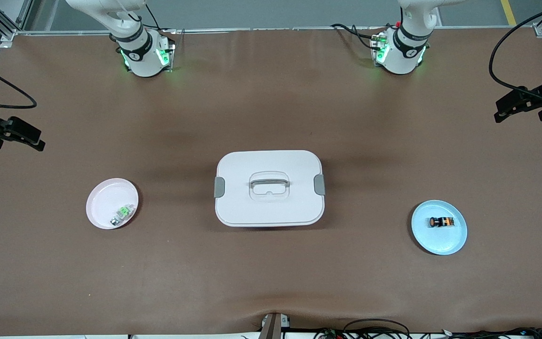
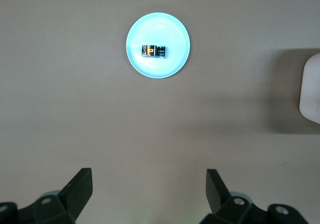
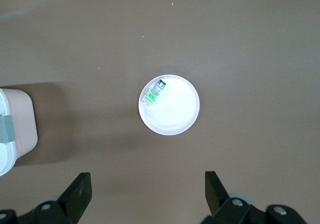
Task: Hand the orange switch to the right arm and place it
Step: 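Move the left gripper toward the black-orange switch on the blue plate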
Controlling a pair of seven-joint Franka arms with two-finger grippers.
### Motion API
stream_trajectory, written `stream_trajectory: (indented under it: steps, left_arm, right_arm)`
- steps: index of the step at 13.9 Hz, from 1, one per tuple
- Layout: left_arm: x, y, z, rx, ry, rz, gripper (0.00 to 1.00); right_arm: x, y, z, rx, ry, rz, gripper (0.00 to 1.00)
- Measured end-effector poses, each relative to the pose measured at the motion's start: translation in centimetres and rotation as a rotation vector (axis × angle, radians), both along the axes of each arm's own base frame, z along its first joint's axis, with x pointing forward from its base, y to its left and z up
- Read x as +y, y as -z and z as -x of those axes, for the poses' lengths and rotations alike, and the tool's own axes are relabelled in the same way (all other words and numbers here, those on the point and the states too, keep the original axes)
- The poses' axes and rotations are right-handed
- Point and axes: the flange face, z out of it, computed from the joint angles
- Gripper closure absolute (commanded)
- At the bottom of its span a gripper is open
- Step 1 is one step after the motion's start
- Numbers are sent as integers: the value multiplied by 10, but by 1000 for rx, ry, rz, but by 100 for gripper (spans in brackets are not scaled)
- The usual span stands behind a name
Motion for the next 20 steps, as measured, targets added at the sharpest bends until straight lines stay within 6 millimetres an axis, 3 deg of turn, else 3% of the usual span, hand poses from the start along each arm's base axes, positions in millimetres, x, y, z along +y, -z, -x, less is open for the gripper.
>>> stream_trajectory:
  steps: [9,20]
  left_arm:
    - [3,6,-9,4,-4,4,0]
    - [19,106,-77,-21,-5,2,0]
  right_arm:
    - [-3,0,0,2,6,0,0]
    - [-13,0,1,2,24,-3,0]
